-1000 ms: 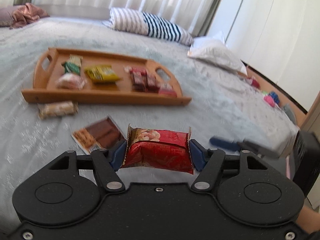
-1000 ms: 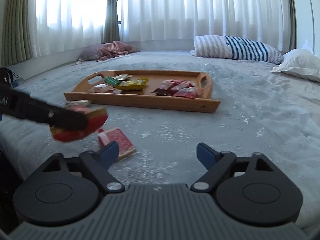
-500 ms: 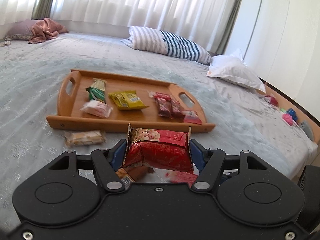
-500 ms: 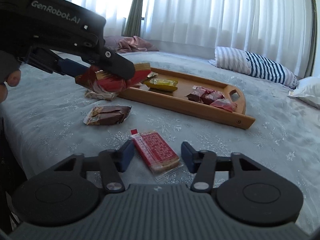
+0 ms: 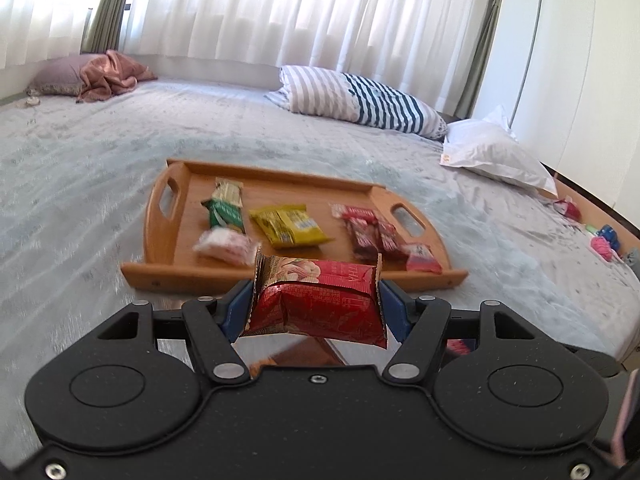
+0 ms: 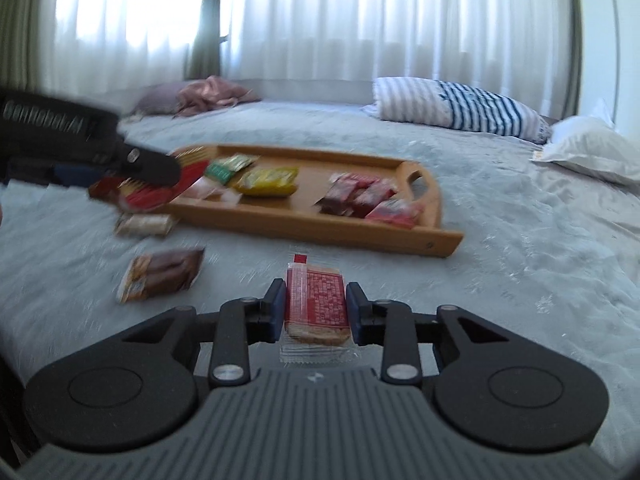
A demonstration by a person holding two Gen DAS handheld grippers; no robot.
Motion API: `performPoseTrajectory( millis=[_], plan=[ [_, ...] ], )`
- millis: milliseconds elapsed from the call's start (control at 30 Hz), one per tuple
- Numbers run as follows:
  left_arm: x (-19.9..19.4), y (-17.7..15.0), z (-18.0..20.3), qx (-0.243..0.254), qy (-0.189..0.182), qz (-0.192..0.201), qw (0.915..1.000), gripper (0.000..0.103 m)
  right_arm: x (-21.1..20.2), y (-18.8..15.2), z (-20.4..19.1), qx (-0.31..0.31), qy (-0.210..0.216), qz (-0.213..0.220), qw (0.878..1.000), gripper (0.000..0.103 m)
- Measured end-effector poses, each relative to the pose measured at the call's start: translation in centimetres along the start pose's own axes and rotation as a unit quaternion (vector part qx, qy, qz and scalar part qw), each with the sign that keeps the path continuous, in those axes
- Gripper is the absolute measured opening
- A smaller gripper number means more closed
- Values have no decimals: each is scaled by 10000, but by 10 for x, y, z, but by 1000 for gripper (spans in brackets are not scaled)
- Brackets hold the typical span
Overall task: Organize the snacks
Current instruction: 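Grasp the red chip bag with the left gripper while the right grasps the red checkered packet, then carry the red chip bag and checkered packet over the tray with both grippers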
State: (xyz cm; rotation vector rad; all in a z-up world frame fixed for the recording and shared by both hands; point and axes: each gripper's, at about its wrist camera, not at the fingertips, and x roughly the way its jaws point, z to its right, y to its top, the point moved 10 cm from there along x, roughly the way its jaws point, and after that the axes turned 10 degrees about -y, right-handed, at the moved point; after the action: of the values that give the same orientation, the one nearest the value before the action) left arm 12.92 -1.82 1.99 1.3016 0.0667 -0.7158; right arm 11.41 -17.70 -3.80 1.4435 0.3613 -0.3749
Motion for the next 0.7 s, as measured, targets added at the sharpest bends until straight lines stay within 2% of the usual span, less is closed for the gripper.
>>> performPoseTrajectory(
  millis=[333, 467, 567, 700],
  plan=[
    [30, 63, -29, 115, 245, 303, 9992, 65, 38, 64, 29, 496, -145, 140, 9986, 37],
    [57, 86, -40, 12, 206, 220, 9995, 64, 65, 91, 35, 604, -93, 116, 9981, 37],
    [82, 99, -50, -185, 177, 68, 9996, 64, 91, 106, 36, 635, -23, -52, 9980, 37],
    [118, 113, -65, -428, 196, -147, 9988, 64, 138, 119, 37, 710, 113, -533, 9960, 37]
  ],
)
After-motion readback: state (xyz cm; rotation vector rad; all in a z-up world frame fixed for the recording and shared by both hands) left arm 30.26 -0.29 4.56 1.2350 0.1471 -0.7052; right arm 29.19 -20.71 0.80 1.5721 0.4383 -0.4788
